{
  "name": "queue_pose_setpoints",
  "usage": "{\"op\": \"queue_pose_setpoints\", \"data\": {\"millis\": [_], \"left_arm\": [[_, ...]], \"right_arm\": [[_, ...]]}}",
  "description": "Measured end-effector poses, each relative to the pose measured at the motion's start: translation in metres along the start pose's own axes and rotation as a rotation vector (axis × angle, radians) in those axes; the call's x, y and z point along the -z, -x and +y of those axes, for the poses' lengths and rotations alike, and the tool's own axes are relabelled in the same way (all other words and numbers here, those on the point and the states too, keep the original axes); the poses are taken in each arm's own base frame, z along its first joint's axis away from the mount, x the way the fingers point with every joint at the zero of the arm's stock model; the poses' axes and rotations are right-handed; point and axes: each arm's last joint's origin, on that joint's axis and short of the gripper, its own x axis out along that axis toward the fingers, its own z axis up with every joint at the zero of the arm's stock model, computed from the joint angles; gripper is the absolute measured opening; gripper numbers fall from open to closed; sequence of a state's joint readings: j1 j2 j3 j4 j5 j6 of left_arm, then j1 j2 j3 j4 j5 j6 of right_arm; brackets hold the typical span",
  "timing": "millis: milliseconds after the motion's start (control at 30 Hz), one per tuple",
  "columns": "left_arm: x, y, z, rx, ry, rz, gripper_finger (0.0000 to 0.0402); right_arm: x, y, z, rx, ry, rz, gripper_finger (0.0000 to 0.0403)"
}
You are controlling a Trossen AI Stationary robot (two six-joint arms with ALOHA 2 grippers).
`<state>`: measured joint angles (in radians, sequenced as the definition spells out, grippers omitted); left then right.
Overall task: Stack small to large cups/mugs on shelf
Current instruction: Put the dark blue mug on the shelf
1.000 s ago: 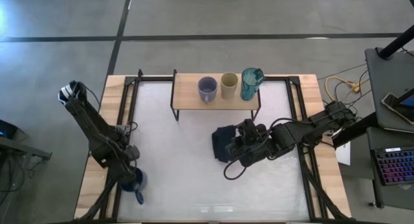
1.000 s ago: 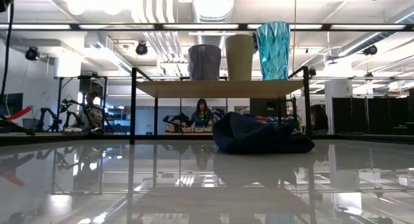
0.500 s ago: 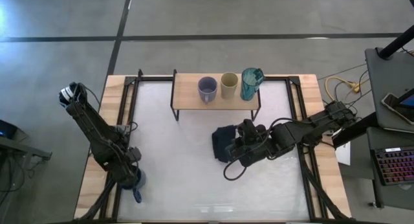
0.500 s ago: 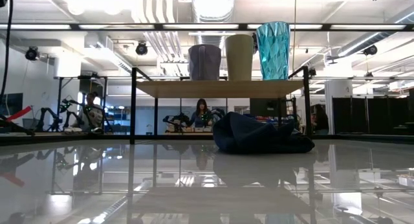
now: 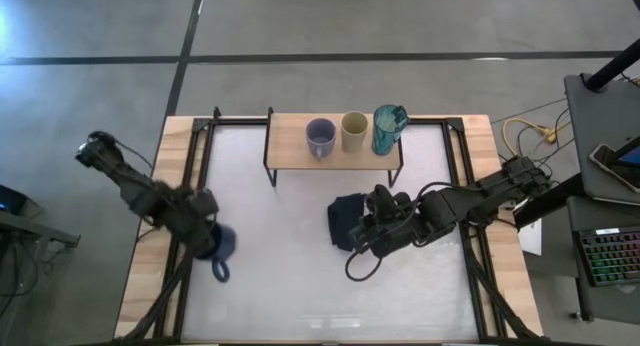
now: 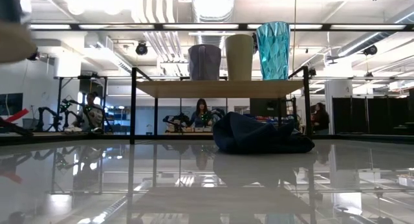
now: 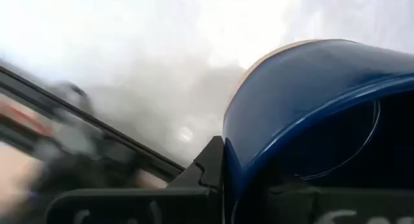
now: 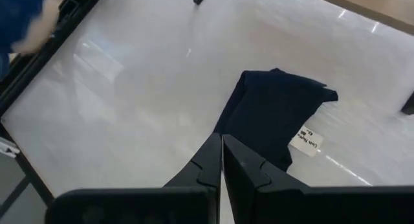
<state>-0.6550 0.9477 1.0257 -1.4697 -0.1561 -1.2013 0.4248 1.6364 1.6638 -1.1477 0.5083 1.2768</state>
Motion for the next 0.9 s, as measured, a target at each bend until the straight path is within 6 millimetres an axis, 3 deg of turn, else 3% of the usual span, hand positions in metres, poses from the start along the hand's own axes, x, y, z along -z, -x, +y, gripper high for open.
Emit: {"op": "queue_pose_setpoints", "data": {"millis": [267, 467, 667, 900], "left_arm": [[-0.081, 0.066, 0.009, -0.098, -0.201, -0.177, 0.0002], [-0.155, 0.090, 0.036, -0.246, -0.350, -0.205, 0.0002], [-0.218, 0.096, 0.066, -0.228, -0.451, -0.206, 0.0002], [-0.269, 0.083, 0.075, -0.233, -0.465, -0.258, 0.0001]], "right_arm": [[0.000, 0.000, 0.001, -0.009, -0.014, -0.004, 0.0009], [0.010, 0.008, 0.010, -0.067, -0.051, -0.049, 0.0009], [0.029, 0.019, 0.015, -0.098, -0.121, -0.100, 0.0009], [0.051, 0.020, 0.013, -0.095, -0.210, -0.152, 0.0009]]}}
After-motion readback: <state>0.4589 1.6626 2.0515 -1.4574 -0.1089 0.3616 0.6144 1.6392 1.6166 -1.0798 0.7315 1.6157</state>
